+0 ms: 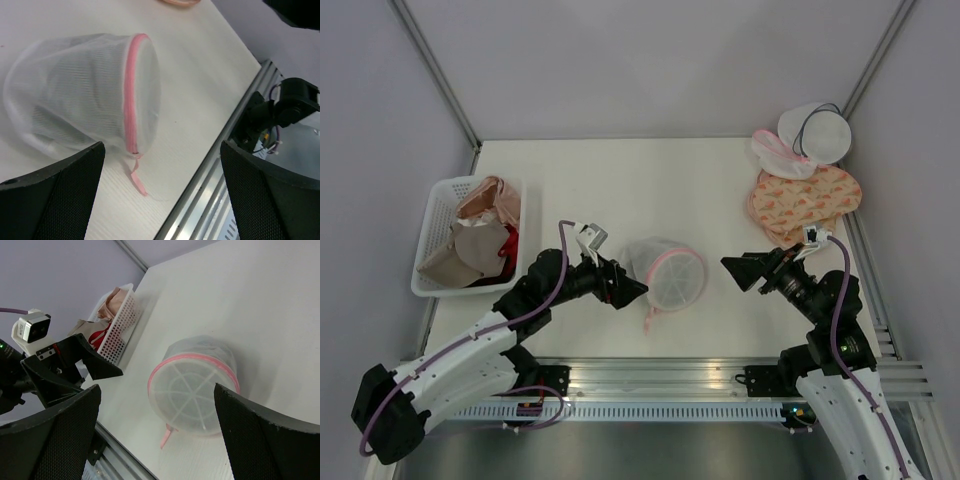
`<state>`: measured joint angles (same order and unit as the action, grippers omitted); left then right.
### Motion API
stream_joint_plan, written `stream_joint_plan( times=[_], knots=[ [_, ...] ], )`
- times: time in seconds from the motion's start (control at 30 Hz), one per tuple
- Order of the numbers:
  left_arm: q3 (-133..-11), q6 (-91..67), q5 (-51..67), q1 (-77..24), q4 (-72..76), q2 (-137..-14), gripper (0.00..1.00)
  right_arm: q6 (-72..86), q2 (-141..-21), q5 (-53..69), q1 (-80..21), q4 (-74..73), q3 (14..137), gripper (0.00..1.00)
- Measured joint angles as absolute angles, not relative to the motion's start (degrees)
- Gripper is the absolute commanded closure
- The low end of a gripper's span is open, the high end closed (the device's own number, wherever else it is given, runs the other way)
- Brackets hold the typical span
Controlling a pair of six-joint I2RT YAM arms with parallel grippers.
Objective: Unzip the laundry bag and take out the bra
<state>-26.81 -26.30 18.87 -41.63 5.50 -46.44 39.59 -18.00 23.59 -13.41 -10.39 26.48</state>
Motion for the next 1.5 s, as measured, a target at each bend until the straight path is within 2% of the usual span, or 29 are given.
stream_joint_plan(
  times=[0.3, 0.73, 0.93, 1.1, 1.5],
  knots=[
    [-26.9, -24.3, 12.2, -42.6, 4.3, -52.0, 0.00, 38.5, -18.0, 22.2, -13.4, -12.2, 26.5, 0.02],
    [-27.5, -19.4, 13.7, -47.8, 6.5, -52.5, 0.00, 37.7, -18.6, 21.9, -13.4, -13.1, 26.5, 0.02],
    [-27.8, -17.2, 5.3, -53.7, 6.6, -55.6, 0.00, 37.4, -18.7, 21.7, -13.4, -14.1, 26.5, 0.02],
    [-28.7, -17.0, -0.3, -54.5, 6.6, -60.0, 0.00, 36.8, -18.7, 21.1, -13.4, -15.3, 26.5, 0.02],
    [-29.8, -17.0, -6.6, -58.1, 9.8, -64.8, 0.00, 36.6, -18.2, 20.6, -13.4, -16.7, 26.5, 0.02]
  ],
)
